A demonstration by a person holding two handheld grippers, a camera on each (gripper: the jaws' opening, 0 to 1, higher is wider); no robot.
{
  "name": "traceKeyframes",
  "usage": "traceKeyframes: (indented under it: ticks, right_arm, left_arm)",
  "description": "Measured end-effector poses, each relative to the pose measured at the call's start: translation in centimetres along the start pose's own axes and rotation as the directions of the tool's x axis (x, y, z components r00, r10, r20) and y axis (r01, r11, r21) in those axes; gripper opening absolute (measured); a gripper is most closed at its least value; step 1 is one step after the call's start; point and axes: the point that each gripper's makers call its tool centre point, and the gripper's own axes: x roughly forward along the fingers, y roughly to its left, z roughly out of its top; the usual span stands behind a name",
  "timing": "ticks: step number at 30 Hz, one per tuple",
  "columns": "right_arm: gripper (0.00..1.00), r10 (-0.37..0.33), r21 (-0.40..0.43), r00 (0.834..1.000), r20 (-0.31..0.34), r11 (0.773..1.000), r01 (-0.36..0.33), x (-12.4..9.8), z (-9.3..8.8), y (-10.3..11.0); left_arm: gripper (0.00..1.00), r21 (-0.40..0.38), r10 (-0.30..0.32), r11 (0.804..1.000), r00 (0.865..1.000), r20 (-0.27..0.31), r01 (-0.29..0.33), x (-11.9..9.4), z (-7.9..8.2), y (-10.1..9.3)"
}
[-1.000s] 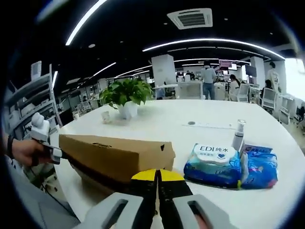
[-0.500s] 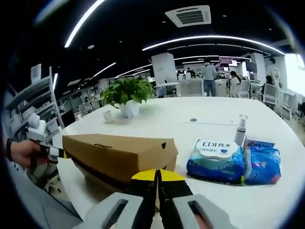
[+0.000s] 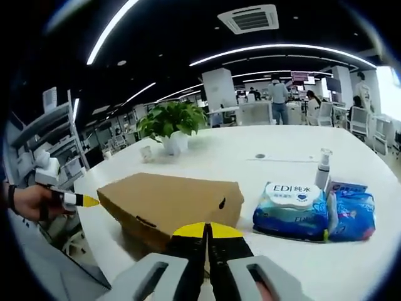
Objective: Operate the shoe box by opening the lid, removing the specified soft item, and placing it in the target area until the item is outside and the box remains undamaged.
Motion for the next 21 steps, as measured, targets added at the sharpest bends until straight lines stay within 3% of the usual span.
traceKeyframes:
  ticks: [12, 21]
  right_arm:
    - [0.0, -0.001, 0.009, 1.0, 0.007, 1.0, 0.001, -0.2, 0.2, -0.2]
    - [0.0, -0.019, 0.078, 1.0, 0.009, 0.997, 0.018, -0.3, 0.1, -1.0]
  left_arm:
    - [0.05, 0.025, -0.01, 1.0, 1.0, 0.029, 0.009, -0.5, 1.4, -0.6]
    - [0.07, 0.025, -0.004, 1.0, 0.998, 0.056, 0.002, -0.7, 3.1, -0.2]
